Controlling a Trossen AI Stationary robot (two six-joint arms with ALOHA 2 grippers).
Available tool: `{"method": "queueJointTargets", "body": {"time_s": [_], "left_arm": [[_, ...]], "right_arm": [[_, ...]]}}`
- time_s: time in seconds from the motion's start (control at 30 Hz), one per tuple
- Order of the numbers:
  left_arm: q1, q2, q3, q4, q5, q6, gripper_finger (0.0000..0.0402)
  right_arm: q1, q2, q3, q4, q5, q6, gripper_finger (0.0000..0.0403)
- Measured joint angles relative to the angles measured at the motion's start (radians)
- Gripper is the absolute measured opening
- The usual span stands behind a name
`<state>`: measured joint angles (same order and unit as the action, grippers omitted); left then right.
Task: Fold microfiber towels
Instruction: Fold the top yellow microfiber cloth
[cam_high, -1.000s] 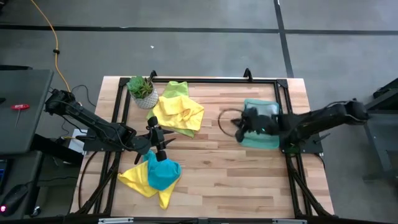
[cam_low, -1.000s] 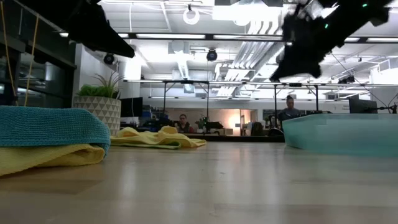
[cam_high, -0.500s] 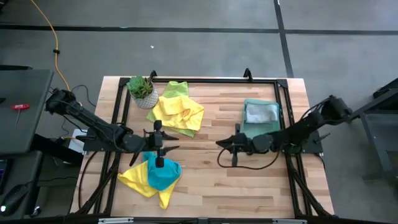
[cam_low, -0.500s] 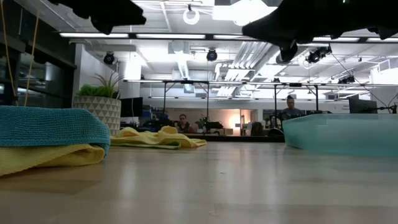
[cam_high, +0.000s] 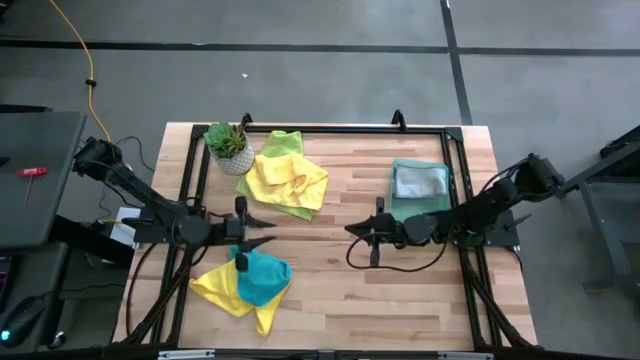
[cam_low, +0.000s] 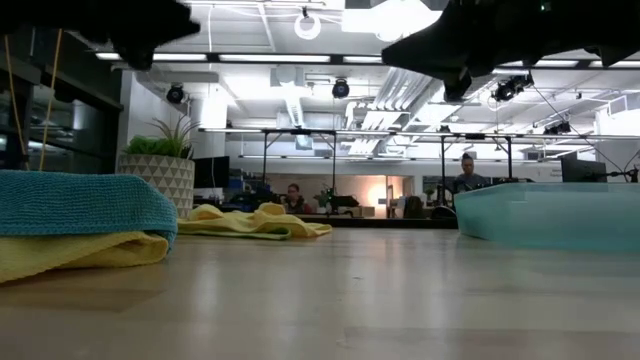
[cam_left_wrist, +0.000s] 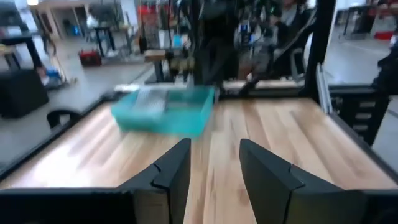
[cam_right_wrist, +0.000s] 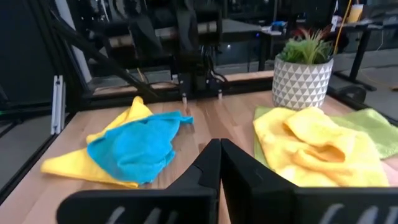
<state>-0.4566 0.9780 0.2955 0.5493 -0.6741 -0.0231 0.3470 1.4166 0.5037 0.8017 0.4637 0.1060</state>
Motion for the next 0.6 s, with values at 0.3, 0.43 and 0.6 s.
{"method": "queueJointTargets", "body": {"time_s": [0.3,0.43,0.6], "left_arm": [[0.0,0.001,-0.015,-0.093,0.063,-0.073,0.0129],[0.0,0.001,-0.014,-0.076,0.061,-0.063,0.0129],[0.0,0.001,-0.014,-0.073,0.061,-0.052,0.0129]], "right_arm": [[-0.006,0.0,0.0,0.041,0.002,-0.002,0.0],[-0.006,0.0,0.0,0.042,0.003,-0.002,0.0],[-0.006,0.0,0.0,0.042,0.003,-0.02,0.0]]}}
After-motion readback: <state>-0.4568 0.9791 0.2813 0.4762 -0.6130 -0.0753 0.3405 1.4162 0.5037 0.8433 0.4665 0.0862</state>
